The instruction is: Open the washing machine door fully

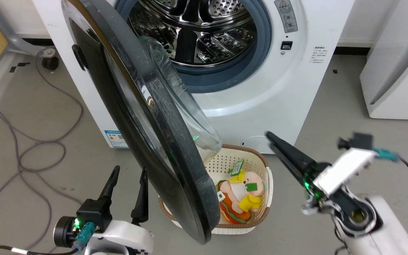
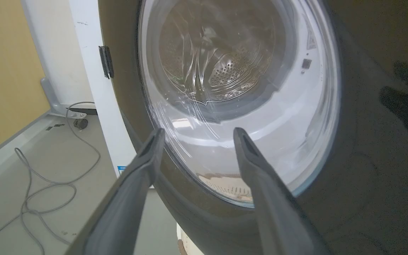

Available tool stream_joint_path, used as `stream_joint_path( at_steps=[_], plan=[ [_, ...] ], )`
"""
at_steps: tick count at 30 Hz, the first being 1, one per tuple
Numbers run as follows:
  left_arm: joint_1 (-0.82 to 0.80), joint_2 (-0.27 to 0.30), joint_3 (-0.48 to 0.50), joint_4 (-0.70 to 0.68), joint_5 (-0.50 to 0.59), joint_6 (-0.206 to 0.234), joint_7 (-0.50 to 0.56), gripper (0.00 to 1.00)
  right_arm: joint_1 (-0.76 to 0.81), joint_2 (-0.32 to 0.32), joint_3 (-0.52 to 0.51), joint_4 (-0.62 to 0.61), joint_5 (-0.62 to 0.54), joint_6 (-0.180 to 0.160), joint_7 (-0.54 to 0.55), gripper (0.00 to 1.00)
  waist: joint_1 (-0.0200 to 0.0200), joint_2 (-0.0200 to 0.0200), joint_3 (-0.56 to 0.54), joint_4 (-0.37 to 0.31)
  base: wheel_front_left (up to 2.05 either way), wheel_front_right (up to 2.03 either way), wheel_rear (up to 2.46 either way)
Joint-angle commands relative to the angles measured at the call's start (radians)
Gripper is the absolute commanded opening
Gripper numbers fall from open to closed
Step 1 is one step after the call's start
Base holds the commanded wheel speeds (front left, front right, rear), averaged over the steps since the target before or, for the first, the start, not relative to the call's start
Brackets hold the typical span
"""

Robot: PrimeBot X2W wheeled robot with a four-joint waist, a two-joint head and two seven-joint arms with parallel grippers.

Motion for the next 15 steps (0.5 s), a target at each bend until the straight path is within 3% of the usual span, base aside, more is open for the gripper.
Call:
stream_joint_path(
  at_steps=[1, 8, 15],
  plan=[
    [0.012, 0.002, 0.005, 0.002, 0.003, -0.004, -0.005, 1.0, 0.035, -0.007, -0.01, -0.011, -0.02, 0.001, -0.034, 1.0, 0.0001, 0.0, -0.001, -0.003, 0.0, 0.0, 0.0],
    [0.018, 0.002, 0.015, 0.005, 0.0, -0.007, -0.005, 1.0, 0.198, -0.019, -0.08, -0.016, -0.152, 0.001, -0.306, 1.0, 0.0001, 0.0, -0.013, -0.007, 0.0, 0.0, 0.0],
    [0.021, 0.001, 0.016, 0.008, 0.003, -0.007, -0.005, 1.0, 0.296, -0.042, -0.121, 0.041, -0.451, 0.001, -0.577, 1.0, 0.0001, 0.0, -0.027, -0.009, 0.0, 0.0, 0.0]
  ],
)
